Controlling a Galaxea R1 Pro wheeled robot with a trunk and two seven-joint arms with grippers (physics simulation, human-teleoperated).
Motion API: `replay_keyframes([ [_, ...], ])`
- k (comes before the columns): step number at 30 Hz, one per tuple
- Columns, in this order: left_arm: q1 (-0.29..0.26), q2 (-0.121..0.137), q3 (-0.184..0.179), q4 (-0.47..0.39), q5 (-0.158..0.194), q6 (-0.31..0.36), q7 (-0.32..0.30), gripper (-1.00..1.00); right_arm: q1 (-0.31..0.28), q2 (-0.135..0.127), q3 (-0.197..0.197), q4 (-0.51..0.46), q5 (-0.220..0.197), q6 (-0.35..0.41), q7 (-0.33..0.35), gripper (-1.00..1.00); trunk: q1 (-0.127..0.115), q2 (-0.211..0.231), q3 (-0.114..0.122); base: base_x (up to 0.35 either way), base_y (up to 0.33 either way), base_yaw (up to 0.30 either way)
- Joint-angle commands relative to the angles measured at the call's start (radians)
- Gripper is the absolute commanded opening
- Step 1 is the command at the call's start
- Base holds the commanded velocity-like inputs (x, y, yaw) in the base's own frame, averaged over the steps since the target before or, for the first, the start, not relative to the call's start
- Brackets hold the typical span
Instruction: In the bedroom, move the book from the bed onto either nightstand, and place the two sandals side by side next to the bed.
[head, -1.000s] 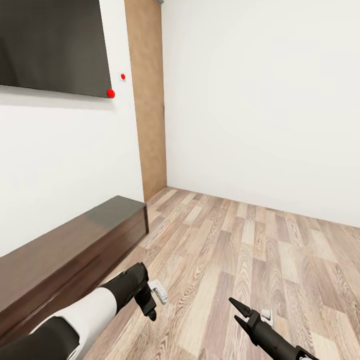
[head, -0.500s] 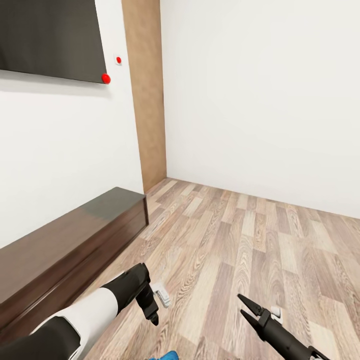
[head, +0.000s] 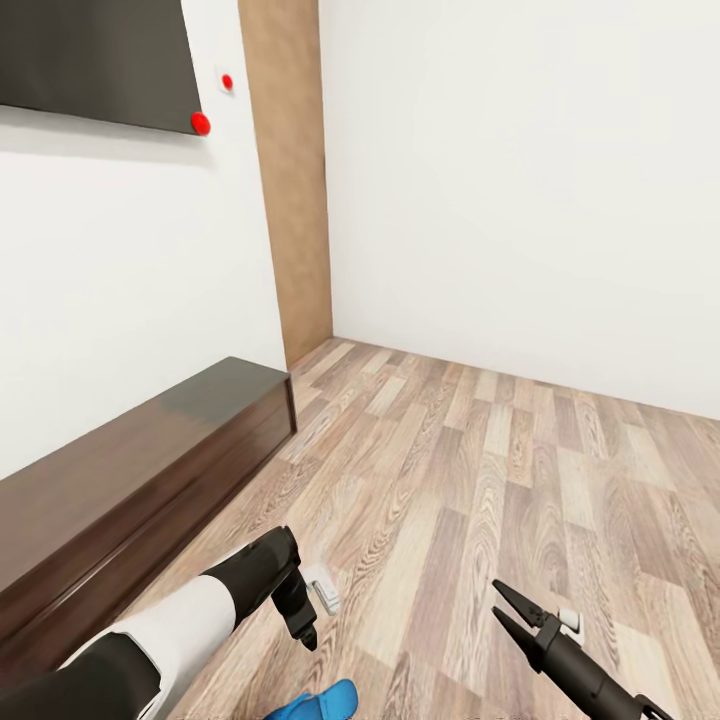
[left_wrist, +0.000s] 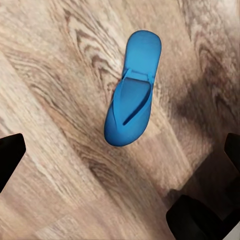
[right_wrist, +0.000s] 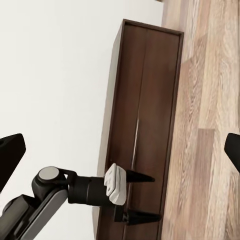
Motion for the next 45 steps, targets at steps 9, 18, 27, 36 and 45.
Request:
replay_keyframes([
  [9, 0.000, 0.002, 0.000, -0.002, -0.010, -0.005, -0.005, 1.00, 0.000, 0.000, -0.005, 0.000, -0.004, 0.005, 0.001, 1.00, 0.004, -0.003, -0.036, 0.000, 0.000, 0.000],
  [18, 0.000, 0.008, 0.008, -0.007, -0.011, -0.023, 0.002, 1.00, 0.000, 0.000, -0.005, 0.000, -0.003, 0.004, -0.002, 1.00, 0.008, -0.005, -0.071, 0.000, 0.000, 0.000],
  [27, 0.000, 0.021, 0.010, -0.007, -0.010, -0.055, 0.005, 1.00, 0.000, 0.001, -0.005, 0.000, -0.004, 0.003, -0.004, 1.00, 0.012, -0.007, -0.105, 0.000, 0.000, 0.000],
  [36, 0.000, 0.038, 0.037, -0.011, -0.001, -0.068, 0.040, 1.00, 0.000, 0.001, -0.005, 0.000, -0.003, 0.001, -0.004, 1.00, 0.016, -0.009, -0.140, 0.000, 0.000, 0.000],
  [45, 0.000, 0.042, 0.112, -0.010, 0.000, -0.106, 0.121, 1.00, 0.000, 0.002, -0.005, 0.000, -0.003, 0.000, -0.005, 1.00, 0.020, -0.011, -0.175, 0.000, 0.000, 0.000],
])
